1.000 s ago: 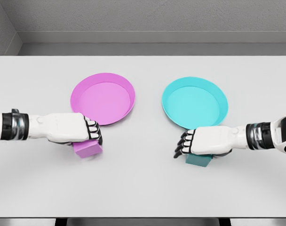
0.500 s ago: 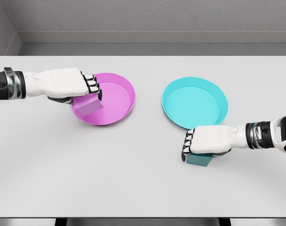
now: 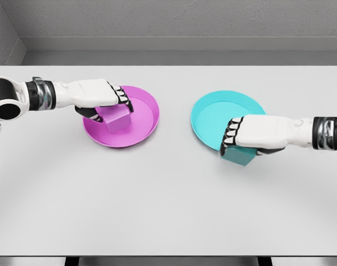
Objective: Place the blocks in the corresponding plates according to their colors
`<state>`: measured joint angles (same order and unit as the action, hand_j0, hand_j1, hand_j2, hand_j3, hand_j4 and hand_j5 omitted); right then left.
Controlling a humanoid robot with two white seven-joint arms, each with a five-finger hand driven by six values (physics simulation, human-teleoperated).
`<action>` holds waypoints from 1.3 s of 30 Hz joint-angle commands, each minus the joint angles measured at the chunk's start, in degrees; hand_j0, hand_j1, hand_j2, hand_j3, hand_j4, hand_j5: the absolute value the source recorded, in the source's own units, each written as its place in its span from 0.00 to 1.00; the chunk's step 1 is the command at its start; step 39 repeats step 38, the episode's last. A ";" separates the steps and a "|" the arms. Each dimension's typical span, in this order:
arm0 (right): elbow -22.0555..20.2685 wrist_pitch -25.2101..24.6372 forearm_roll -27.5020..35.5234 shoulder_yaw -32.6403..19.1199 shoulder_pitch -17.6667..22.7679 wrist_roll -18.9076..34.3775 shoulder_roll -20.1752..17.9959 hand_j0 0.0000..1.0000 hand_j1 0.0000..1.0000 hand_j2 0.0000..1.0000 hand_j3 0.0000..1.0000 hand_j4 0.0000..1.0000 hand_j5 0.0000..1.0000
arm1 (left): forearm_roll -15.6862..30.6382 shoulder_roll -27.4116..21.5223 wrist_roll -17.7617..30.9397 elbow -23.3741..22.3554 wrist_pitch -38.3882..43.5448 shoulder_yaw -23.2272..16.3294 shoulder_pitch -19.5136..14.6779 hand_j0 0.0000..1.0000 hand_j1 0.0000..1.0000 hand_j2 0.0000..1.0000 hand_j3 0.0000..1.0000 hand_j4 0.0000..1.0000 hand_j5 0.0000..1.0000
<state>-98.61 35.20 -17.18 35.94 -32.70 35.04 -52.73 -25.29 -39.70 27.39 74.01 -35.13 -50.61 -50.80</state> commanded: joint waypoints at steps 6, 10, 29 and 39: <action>8.96 -0.20 4.96 -6.76 -1.67 -0.04 5.71 0.54 0.54 0.54 0.54 0.54 0.54 | 1.29 0.59 -0.32 -2.55 0.13 0.25 -0.09 1.00 1.00 1.00 1.00 1.00 1.00; 13.71 -0.20 4.87 -7.55 -4.39 -0.04 9.40 0.54 0.54 0.54 0.54 0.54 0.54 | 8.23 -0.64 -0.50 -2.73 0.13 0.87 -0.09 1.00 1.00 1.00 1.00 1.00 1.00; 25.57 -0.20 3.91 -17.57 -2.11 -0.04 7.47 1.00 1.00 1.00 1.00 1.00 1.00 | 24.76 -14.00 -0.59 -7.03 0.13 2.27 6.68 1.00 1.00 1.00 1.00 1.00 1.00; 25.31 -0.20 3.82 -17.48 -2.02 -0.04 7.47 1.00 1.00 1.00 1.00 1.00 1.00 | 24.76 -14.00 -0.59 -8.88 0.13 2.27 7.47 1.00 1.00 1.00 1.00 1.00 1.00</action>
